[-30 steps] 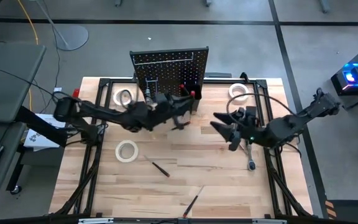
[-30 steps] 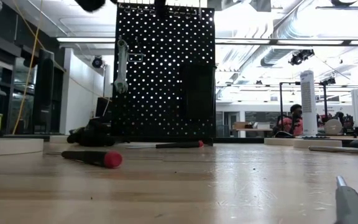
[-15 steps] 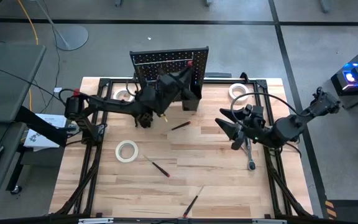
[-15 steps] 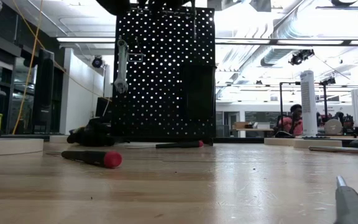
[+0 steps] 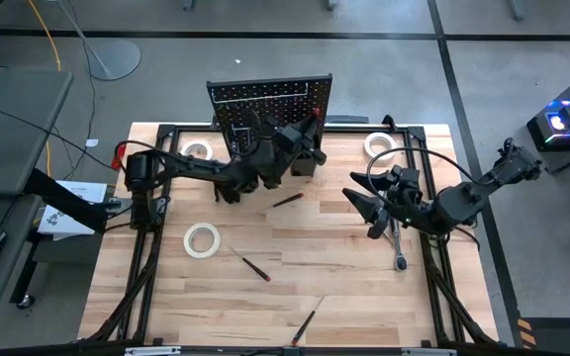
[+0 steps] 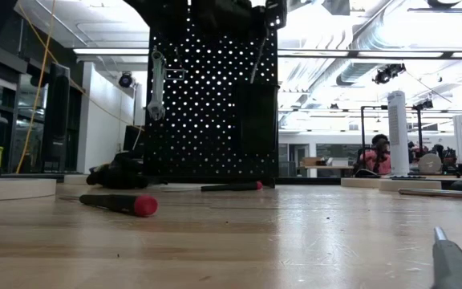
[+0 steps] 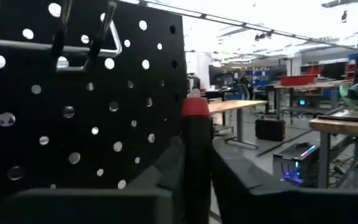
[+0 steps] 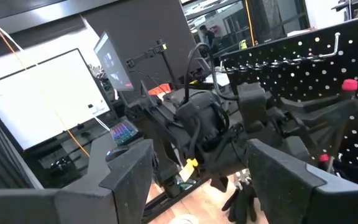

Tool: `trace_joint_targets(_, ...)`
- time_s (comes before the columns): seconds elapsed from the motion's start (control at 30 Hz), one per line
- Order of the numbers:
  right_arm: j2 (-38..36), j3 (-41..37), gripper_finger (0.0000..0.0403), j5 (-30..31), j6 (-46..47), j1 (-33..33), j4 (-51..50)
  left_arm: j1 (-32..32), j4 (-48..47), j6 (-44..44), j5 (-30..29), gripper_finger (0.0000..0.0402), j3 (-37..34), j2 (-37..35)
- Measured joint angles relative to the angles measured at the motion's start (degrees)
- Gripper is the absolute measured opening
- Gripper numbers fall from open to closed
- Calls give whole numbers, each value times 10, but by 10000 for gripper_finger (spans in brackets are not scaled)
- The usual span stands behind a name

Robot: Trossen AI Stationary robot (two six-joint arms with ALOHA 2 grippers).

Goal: Hang tools onto peg board
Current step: Put the black nut driver into the black bin on the peg board

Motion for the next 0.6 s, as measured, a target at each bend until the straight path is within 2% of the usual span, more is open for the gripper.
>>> trace_joint_targets(0.17, 0, 0, 245, -1, 2, 0, 0, 7, 4, -5, -15, 136, 0, 2)
trace_joint_targets(0.27, 0, 0, 245, -1, 2, 0, 0, 7, 3, 3, -12, 167, 0, 2)
trace_joint_targets(0.5, 0, 0, 245, -2, -1, 0, 0, -40, -6, 9, -6, 199, 0, -13)
trace_joint_targets(0.6, 0, 0, 245, -6, -3, 2, 0, -84, -76, 5, 14, 201, 0, -45)
